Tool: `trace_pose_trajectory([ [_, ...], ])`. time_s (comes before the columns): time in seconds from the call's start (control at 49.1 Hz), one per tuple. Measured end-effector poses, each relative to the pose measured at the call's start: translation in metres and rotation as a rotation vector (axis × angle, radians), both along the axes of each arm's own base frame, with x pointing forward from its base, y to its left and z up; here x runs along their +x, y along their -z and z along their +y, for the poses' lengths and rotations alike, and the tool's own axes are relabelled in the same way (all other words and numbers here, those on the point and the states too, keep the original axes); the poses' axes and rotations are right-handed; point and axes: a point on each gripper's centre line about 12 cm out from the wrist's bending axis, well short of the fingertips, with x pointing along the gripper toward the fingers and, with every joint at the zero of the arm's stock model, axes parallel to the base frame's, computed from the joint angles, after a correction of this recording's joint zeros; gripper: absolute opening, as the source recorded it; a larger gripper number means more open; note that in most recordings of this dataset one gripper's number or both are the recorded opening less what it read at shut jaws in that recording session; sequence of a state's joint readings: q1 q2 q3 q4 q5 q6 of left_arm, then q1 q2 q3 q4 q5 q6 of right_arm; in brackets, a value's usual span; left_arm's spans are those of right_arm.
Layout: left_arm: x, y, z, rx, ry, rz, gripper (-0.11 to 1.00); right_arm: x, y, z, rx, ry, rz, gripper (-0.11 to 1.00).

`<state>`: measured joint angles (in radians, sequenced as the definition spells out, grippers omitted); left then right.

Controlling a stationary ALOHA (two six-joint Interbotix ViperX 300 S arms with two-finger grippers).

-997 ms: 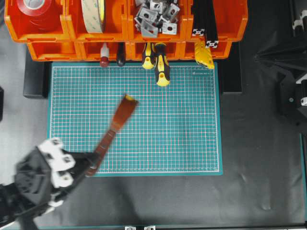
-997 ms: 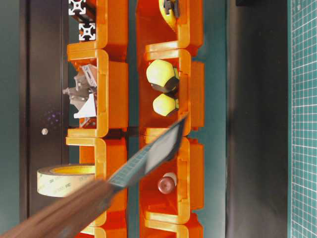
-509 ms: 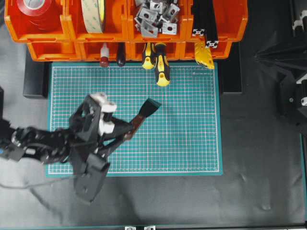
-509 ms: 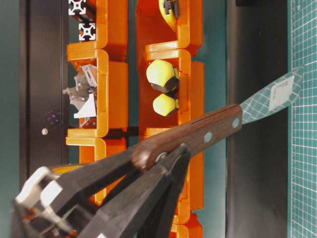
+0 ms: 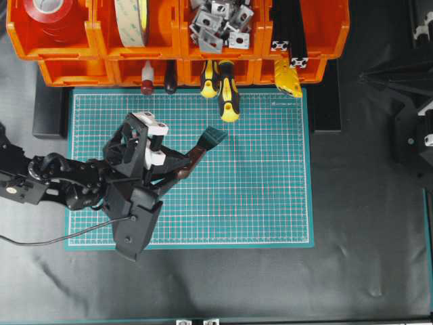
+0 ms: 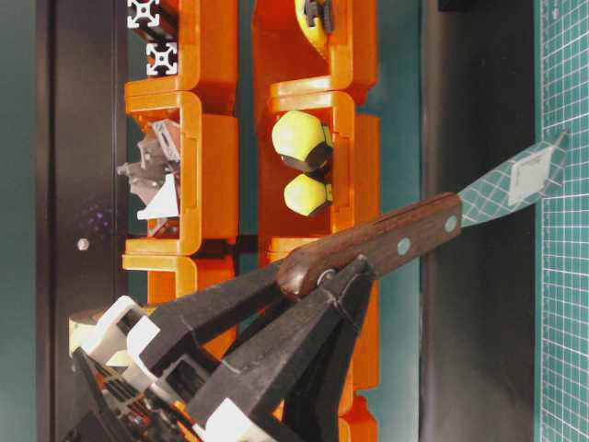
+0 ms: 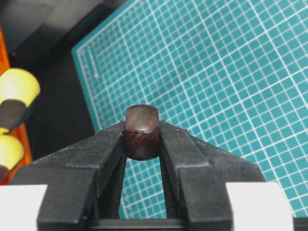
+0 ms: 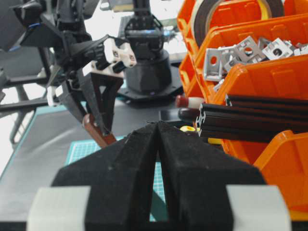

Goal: Pick scraper from container rack with left arm.
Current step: 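Swing the held scraper down and over the mat with the left gripper, then lower the scraper flat onto the mat center and open the left gripper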

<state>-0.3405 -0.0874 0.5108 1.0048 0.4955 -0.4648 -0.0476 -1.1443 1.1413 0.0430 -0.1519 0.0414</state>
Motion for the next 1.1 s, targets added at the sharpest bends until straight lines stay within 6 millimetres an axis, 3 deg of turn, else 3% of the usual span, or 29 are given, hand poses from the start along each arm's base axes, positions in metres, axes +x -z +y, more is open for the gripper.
trace_pose_trajectory([
  [0.427, 0.011, 0.002, -0.005, 0.051, 0.051, 0.008, 0.21, -0.001, 0.001, 0.0, 0.005, 0.003, 0.009, 0.01],
  [0.468, 0.011, 0.003, -0.005, 0.052, 0.05, 0.01, 0.28, -0.001, 0.001, 0.0, 0.013, 0.003, 0.009, 0.01],
  [0.631, 0.013, 0.005, -0.004, 0.053, 0.048, 0.015, 0.76, -0.001, 0.003, 0.0, 0.036, 0.003, 0.021, 0.01],
  [0.712, 0.014, 0.008, -0.005, 0.052, 0.048, 0.02, 0.9, 0.0, 0.003, 0.0, 0.04, 0.003, 0.027, 0.01],
  [0.936, 0.014, 0.005, -0.006, -0.002, -0.005, 0.006, 0.9, -0.001, 0.003, 0.0, 0.04, 0.003, 0.027, 0.01],
  [1.099, -0.003, -0.001, -0.01, 0.021, -0.092, 0.029, 0.9, -0.001, 0.003, 0.0, 0.04, 0.003, 0.026, 0.01],
])
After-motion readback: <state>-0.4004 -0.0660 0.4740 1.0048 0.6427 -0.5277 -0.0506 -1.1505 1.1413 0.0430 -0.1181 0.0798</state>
